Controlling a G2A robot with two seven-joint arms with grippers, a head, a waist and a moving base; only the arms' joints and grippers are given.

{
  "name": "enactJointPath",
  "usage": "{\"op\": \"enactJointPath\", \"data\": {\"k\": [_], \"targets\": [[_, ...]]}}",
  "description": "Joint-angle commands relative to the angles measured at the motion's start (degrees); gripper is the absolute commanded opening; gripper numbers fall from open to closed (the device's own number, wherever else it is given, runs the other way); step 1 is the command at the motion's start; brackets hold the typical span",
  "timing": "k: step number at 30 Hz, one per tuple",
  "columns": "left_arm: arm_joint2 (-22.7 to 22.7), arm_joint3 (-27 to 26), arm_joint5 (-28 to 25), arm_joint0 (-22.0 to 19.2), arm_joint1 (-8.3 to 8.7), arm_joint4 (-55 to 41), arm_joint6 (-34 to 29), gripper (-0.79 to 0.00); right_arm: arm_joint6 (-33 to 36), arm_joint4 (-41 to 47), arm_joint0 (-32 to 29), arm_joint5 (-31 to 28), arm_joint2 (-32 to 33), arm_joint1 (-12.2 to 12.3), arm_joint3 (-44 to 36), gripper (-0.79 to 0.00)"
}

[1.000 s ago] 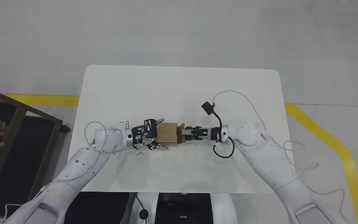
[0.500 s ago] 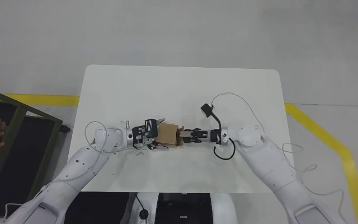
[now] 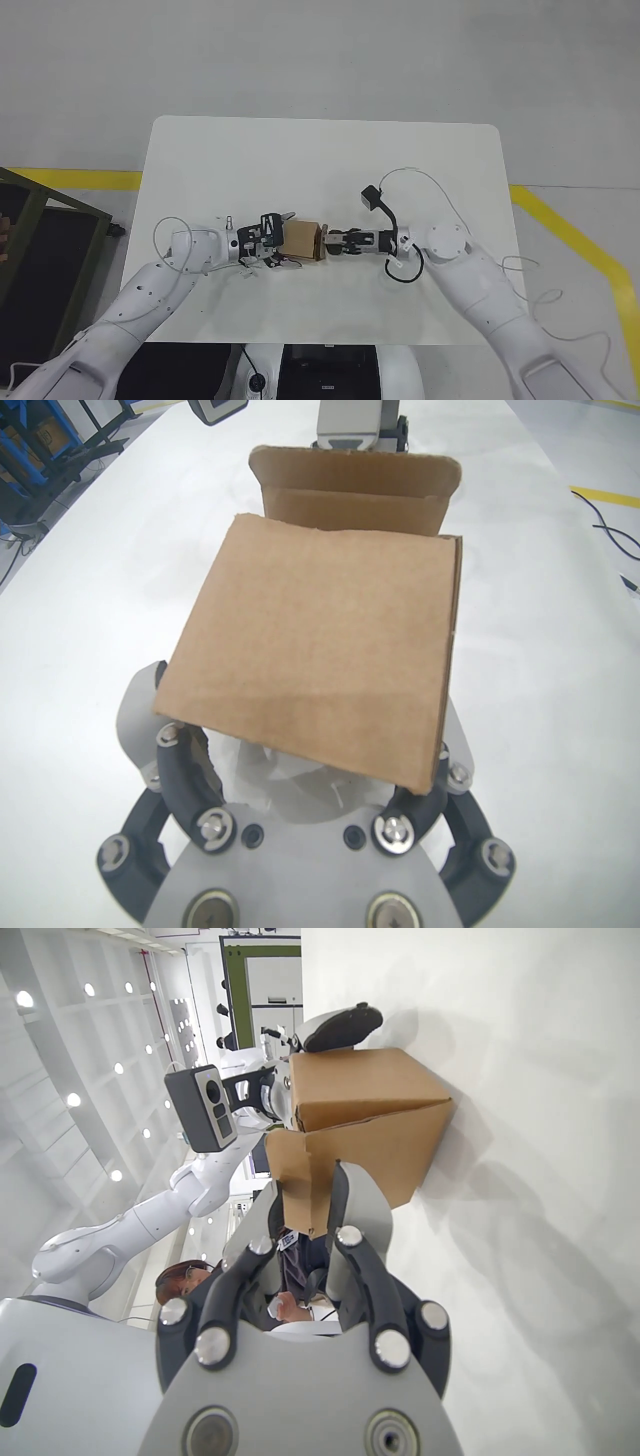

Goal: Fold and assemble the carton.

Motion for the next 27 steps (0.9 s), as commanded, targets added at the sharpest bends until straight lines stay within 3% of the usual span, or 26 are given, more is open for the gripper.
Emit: {"op": "enactJointPath", "data": {"k": [1, 5, 27], "targets": [[0.03, 0.03, 0.02, -0.02, -0.01, -0.02, 0.01, 0.000, -0.08, -0.09, 0.18, -0.01, -0.13, -0.09, 0.31, -0.659], [0.06, -0.02, 0.09, -0.05, -0.03, -0.03, 0.11, 0.000, -0.57, -1.13, 0.53, 0.24, -0.36, -0.18, 0.64, -0.686], [-0.54, -0.45, 0.74, 0.58, 0.21, 0.30, 0.72, 0.000, -4.40, -8.27, -0.27, 4.43, -0.20, 0.29, -3.24, -0.677]]}}
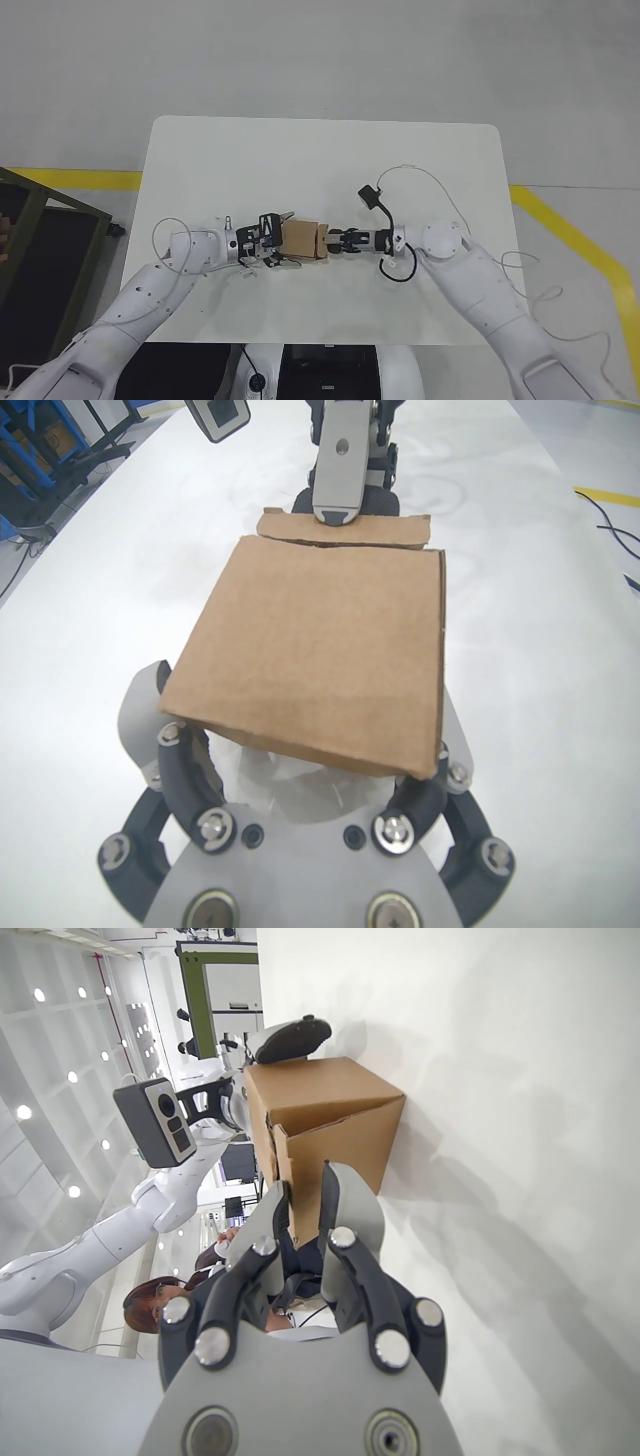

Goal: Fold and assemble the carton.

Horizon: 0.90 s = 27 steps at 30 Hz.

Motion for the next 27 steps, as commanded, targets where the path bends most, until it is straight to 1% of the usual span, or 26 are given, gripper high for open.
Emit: {"op": "enactJointPath", "data": {"k": [1, 16, 20, 22, 25, 27], "targets": [[-0.02, 0.00, -0.02, 0.02, 0.01, 0.01, 0.07, 0.000, -0.23, -0.72, 0.10, 0.40, -0.16, -0.01, -0.34, -0.686], [0.29, -0.23, -0.03, -0.03, -0.05, 0.29, -0.05, 0.000, -1.57, -3.38, 0.24, 2.52, -0.96, -0.23, -3.17, -0.745], [0.31, -0.28, -0.02, -0.03, -0.07, 0.24, -0.14, 0.000, -2.11, -4.14, 0.30, 3.45, -1.42, -0.38, -3.78, -0.745], [0.31, -0.29, -0.02, -0.03, -0.07, 0.22, -0.17, 0.000, -2.28, -4.37, 0.37, 3.67, -1.62, -0.46, -3.85, -0.736], [0.25, -0.25, 0.02, -0.02, -0.06, 0.17, -0.14, 0.000, -2.43, -4.54, 0.49, 3.81, -1.68, -0.52, -3.85, -0.702], [0.18, -0.19, 0.02, 0.01, -0.03, 0.19, -0.06, 0.000, -2.49, -4.65, 0.45, 3.64, -1.44, -0.46, -3.91, -0.656]]}}
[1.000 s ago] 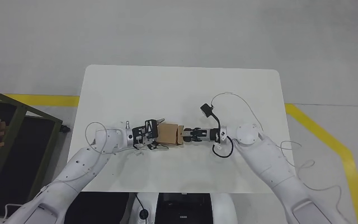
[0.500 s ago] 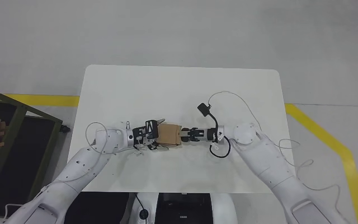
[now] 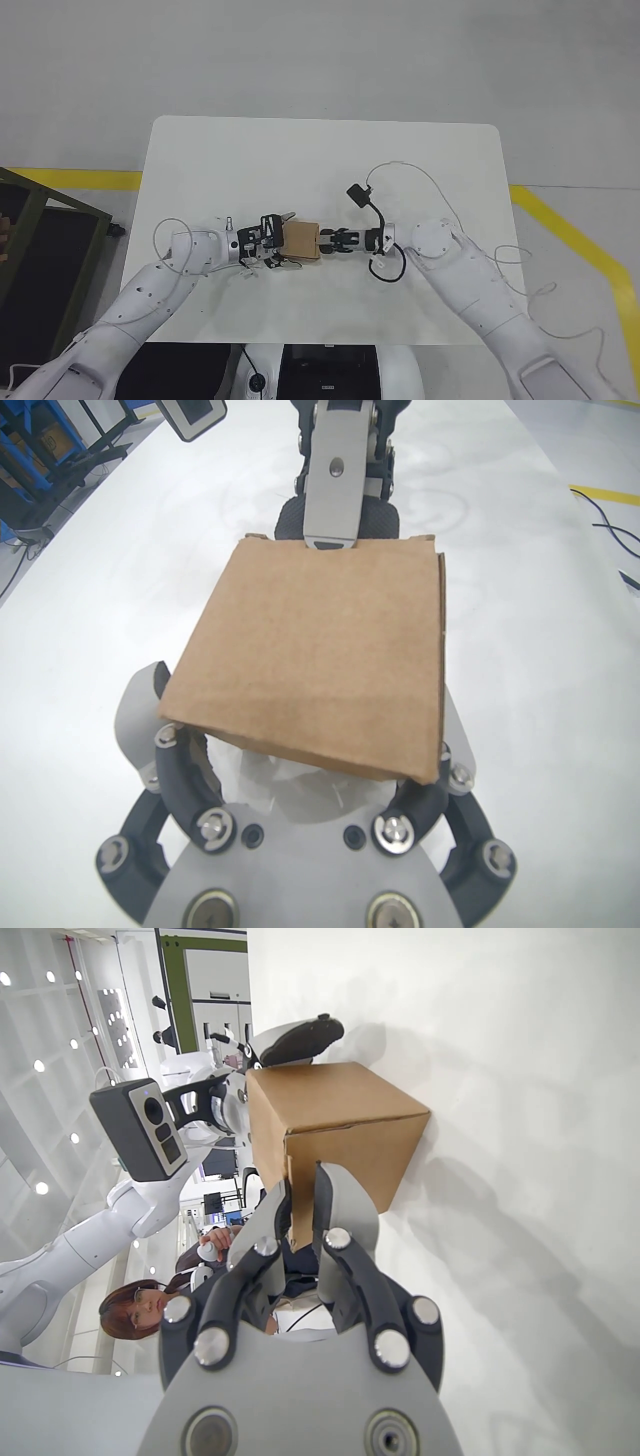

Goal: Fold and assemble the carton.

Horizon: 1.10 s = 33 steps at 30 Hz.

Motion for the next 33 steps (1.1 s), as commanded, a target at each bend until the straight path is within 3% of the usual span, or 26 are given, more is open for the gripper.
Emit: {"op": "enactJointPath", "data": {"k": [1, 10, 15, 33], "targets": [[-0.07, 0.09, -0.07, 0.03, 0.03, -0.01, 0.10, 0.000, -0.07, -0.10, -0.16, -0.20, 0.36, 0.12, -0.13, -0.634], [-0.33, -0.06, -0.12, 0.10, 0.13, 0.04, 0.20, 0.000, 0.08, -1.35, -2.67, -0.16, 3.54, 1.44, -3.37, -0.653], [-0.46, -0.20, 0.02, 0.16, 0.16, 0.05, 0.04, 0.000, 0.30, -2.15, -4.39, 0.36, 5.08, 2.17, -5.58, -0.785], [-0.52, -0.50, -0.21, 0.16, 0.18, -0.10, -0.34, 0.000, 0.91, -1.71, -2.41, 1.08, 0.79, 0.82, -3.11, -0.785]]}}
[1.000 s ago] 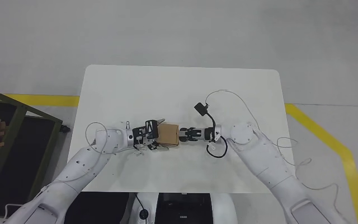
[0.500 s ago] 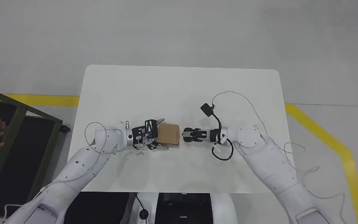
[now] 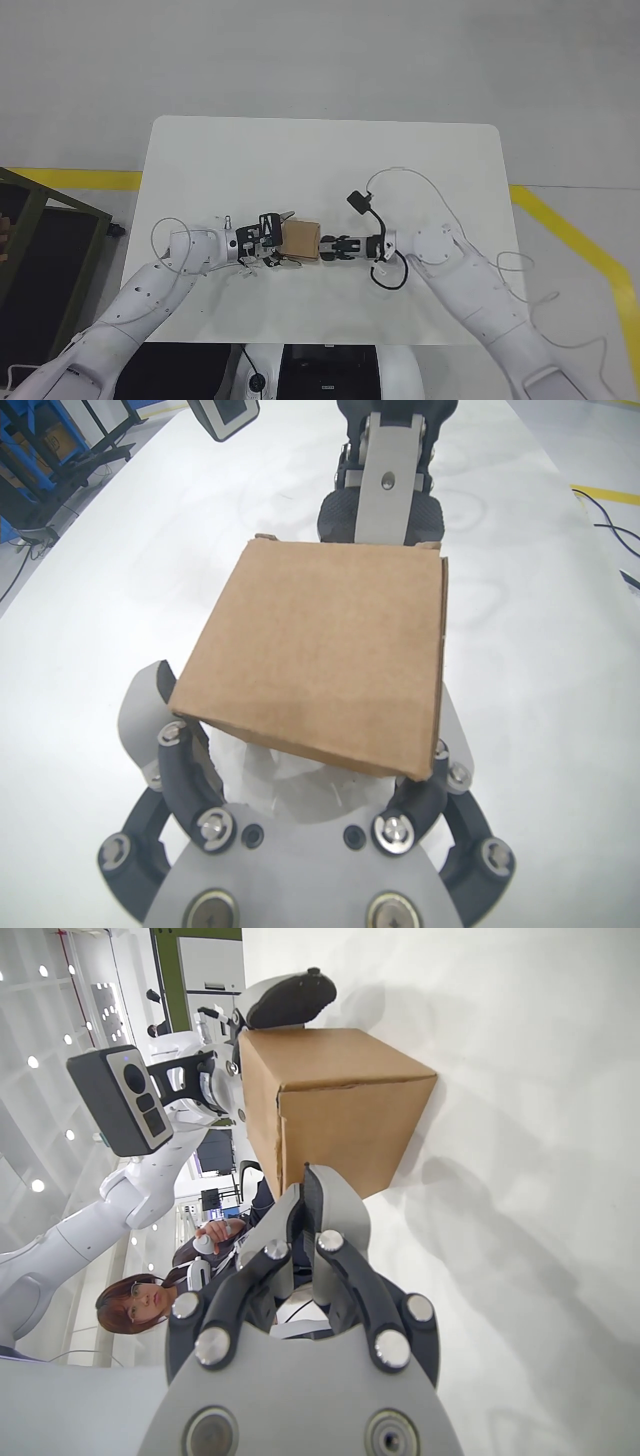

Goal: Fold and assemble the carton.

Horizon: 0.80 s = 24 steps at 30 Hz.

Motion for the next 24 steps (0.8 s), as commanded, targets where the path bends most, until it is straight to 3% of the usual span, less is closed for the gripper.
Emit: {"op": "enactJointPath", "data": {"k": [1, 11, 18, 20, 22, 24], "targets": [[0.06, 0.00, 0.07, 0.04, -0.02, 0.01, -0.01, 0.000, -0.17, 0.06, 0.30, 0.02, -0.32, -0.15, 0.27, -0.785], [-0.13, 0.20, 0.20, 0.15, 0.06, 0.06, 0.49, 0.000, -0.48, 0.19, 1.58, -0.38, -1.67, -0.83, 1.50, -0.785], [-0.48, 0.51, 0.18, 0.30, 0.18, -0.01, 1.00, 0.000, -1.09, -0.28, -0.04, -1.24, 1.66, 0.31, 0.54, -0.782], [-0.81, 0.65, 0.27, 0.44, 0.29, 0.00, 1.19, 0.000, -1.32, -0.60, -0.85, -1.40, 3.03, 0.80, -0.20, -0.705], [-1.26, 0.52, -0.05, 0.77, 0.47, -0.26, 1.84, 0.000, -1.55, -0.95, -1.72, -2.09, 4.41, 1.29, -1.13, -0.526], [-1.97, 0.03, -0.90, 1.25, 0.80, -0.25, 2.96, 0.000, -1.79, -1.35, -2.55, -2.85, 5.79, 1.77, -2.04, -0.419]]}}
